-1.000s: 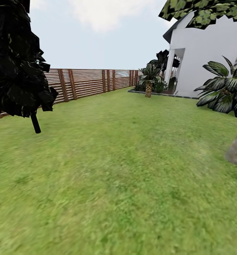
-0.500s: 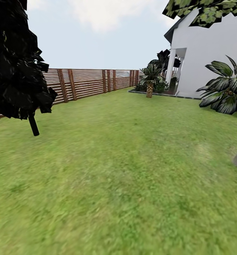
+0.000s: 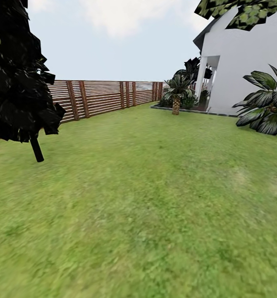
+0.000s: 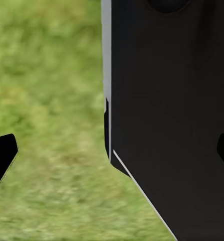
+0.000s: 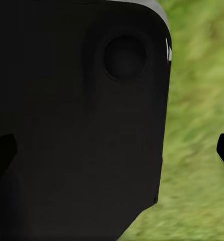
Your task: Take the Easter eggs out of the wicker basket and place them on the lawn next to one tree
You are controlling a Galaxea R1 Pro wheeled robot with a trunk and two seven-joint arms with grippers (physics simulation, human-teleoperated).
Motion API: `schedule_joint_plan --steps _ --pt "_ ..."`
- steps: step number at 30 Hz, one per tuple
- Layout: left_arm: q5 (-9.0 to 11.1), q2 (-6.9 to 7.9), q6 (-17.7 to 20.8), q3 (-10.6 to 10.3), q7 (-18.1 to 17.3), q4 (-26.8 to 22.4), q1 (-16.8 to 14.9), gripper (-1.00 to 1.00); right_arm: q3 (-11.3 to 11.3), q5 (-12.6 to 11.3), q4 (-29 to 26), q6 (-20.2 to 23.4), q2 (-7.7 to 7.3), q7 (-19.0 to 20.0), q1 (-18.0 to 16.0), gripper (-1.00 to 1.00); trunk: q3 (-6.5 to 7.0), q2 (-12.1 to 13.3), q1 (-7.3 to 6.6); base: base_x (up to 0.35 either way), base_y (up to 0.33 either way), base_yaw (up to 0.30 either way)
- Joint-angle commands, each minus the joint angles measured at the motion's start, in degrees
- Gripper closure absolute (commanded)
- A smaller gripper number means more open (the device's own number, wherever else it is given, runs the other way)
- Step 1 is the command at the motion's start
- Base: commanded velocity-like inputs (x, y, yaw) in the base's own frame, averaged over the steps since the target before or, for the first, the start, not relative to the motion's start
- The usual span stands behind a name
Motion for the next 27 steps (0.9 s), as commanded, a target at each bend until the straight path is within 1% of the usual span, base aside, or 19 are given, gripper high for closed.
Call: schedule_joint_plan --steps 1,7,27 --pt "0.0 0.02 -0.02 0.0 0.02 -0.04 0.01 -1.0 -0.01 0.01 -0.01 -0.03 0.0 0.0 -0.02 -1.0 -0.04 -0.02 0.03 0.324 0.088 0.0" --pt "0.01 0.0 -0.02 0.0 0.0 -0.03 0.01 -1.0 -0.01 0.04 -1.5 -0.14 -0.02 0.0 -0.02 -1.0 -0.04 -0.02 0.03 0.324 0.088 0.0" --pt "0.0 0.01 -0.02 0.0 -0.01 -0.03 0.01 -1.0 -0.01 0.03 -1.54 -0.07 0.03 0.0 -0.02 -1.0 -0.04 -0.02 0.03 0.324 0.088 0.0"
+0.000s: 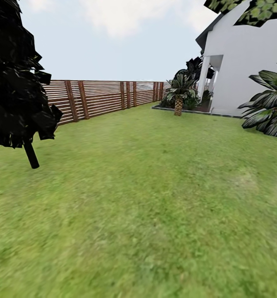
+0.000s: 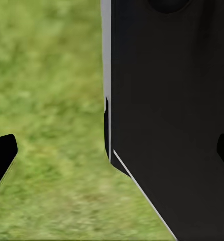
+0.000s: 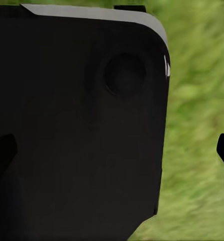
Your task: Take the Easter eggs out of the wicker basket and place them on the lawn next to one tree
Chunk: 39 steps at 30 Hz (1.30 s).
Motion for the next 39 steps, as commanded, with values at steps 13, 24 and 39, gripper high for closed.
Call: schedule_joint_plan --steps 13,24,39 --pt "0.03 -0.01 -0.01 0.0 0.02 -0.04 0.01 -1.0 -0.1 -0.17 0.12 0.0 -0.03 0.0 -0.02 -1.0 0.03 -0.02 0.03 0.324 0.087 -0.043" --pt "0.03 -0.01 0.0 0.0 0.04 -0.05 0.01 -1.0 -0.03 -0.02 0.02 -0.01 -0.07 0.0 -0.02 -1.0 0.03 -0.02 0.03 0.324 0.086 -0.002" --pt "0.03 0.01 -0.02 0.0 0.03 -0.05 0.01 -1.0 -0.01 -0.01 -0.05 0.0 -0.09 0.0 -0.02 -1.0 0.03 -0.02 0.03 0.324 0.086 0.0"
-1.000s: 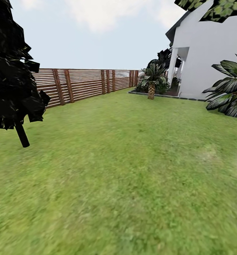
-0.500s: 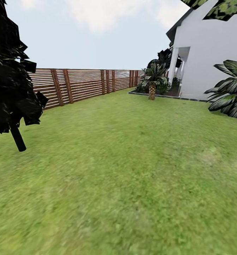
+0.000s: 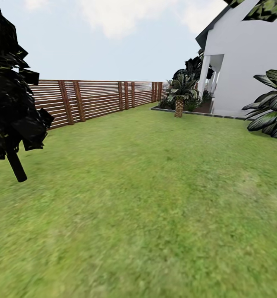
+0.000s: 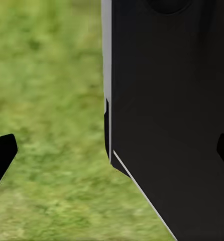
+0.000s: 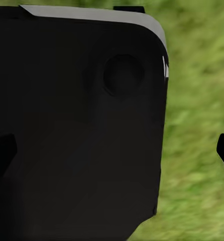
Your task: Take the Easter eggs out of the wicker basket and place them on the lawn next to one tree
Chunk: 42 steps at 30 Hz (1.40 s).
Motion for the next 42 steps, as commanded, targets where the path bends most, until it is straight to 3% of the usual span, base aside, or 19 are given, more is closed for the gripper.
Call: schedule_joint_plan --steps 1,42 --pt "0.02 0.01 -0.02 0.0 0.02 -0.04 0.01 -1.0 -0.01 0.0 -0.01 -0.03 0.07 0.0 -0.01 -1.0 -0.04 -0.02 0.03 0.324 0.086 0.0" --pt "-0.01 -0.01 -0.02 0.0 -0.02 -0.04 0.01 -1.0 -0.01 0.0 -0.01 -0.03 0.15 0.0 -0.01 -1.0 -0.04 -0.02 0.03 0.324 0.086 0.0"
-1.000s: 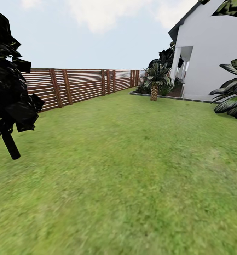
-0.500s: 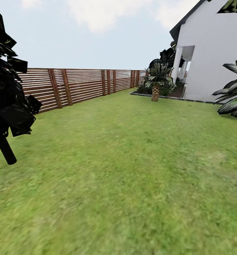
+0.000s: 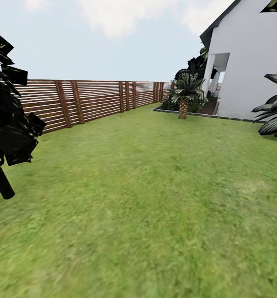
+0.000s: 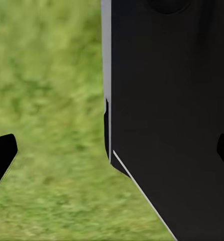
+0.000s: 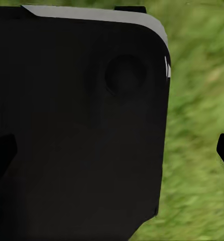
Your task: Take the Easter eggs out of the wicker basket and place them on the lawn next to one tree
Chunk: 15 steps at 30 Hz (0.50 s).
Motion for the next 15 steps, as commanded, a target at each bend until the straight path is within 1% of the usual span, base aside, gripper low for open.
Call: schedule_joint_plan --steps 1,15 --pt "0.03 0.0 -0.02 0.0 -0.01 -0.04 0.01 -1.0 -0.01 0.0 -0.01 -0.03 0.0 0.0 -0.02 -1.0 -0.04 -0.02 0.03 0.324 0.086 0.0" --pt "0.03 0.02 -0.02 0.0 0.01 -0.04 0.01 -1.0 -0.01 0.0 -0.01 -0.02 0.0 0.0 -0.02 -1.0 -0.04 -0.02 0.03 0.324 0.086 0.0"
